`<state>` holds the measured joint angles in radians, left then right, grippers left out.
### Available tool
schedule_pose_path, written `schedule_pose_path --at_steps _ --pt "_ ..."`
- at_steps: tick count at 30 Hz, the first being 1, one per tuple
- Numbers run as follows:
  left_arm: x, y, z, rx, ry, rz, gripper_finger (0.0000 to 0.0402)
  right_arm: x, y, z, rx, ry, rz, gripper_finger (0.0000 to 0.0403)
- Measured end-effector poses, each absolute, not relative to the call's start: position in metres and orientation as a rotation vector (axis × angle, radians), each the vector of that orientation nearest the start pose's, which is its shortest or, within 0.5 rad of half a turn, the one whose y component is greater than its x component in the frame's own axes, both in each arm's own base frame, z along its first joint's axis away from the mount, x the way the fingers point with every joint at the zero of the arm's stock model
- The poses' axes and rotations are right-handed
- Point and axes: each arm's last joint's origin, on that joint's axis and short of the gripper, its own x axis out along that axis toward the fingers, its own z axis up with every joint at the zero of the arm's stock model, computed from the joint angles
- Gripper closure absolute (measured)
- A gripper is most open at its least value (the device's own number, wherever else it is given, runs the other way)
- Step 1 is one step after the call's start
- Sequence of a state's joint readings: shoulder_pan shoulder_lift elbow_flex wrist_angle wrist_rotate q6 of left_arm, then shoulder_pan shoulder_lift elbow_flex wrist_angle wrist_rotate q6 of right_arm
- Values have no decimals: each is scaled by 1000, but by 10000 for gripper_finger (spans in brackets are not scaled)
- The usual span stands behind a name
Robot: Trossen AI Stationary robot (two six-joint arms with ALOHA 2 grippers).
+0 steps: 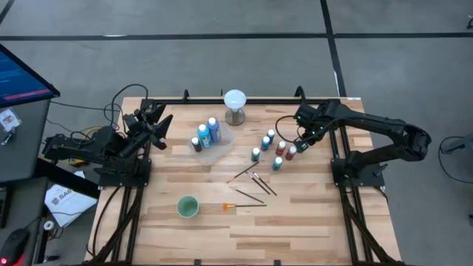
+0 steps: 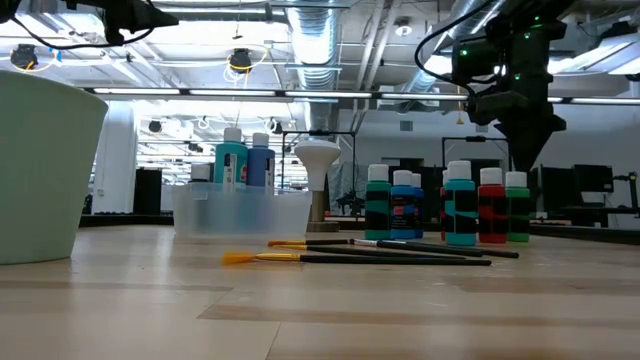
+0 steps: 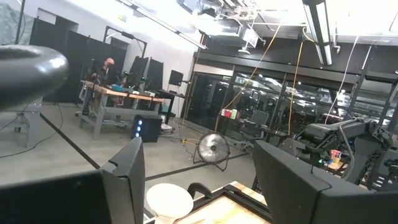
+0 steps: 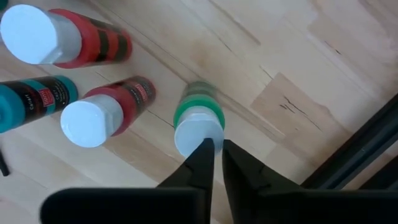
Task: Pick & Place Paint Supplies
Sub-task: Put the small green bottle into the white bin
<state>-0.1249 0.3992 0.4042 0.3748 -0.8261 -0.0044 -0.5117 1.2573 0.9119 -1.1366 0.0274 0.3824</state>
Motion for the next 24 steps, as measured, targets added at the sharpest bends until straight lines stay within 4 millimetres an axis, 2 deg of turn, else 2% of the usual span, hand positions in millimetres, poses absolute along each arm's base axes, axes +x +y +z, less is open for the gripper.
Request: schedule_pose_path --at_steps 4,10,16,19,24 --pt "104 8 300 -182 -346 691 192 169 -94 240 663 1365 -708 334" --pt "104 9 300 -185 -345 712 192 167 -88 265 657 1232 -704 250" --pt "103 9 300 -189 -351 714 191 170 -90 261 660 1248 -743 170" --pt "98 10 302 -205 -372 713 194 176 -93 255 655 1281 -743 156" --pt "92 10 304 -222 -402 715 194 186 -98 246 633 1302 -724 157"
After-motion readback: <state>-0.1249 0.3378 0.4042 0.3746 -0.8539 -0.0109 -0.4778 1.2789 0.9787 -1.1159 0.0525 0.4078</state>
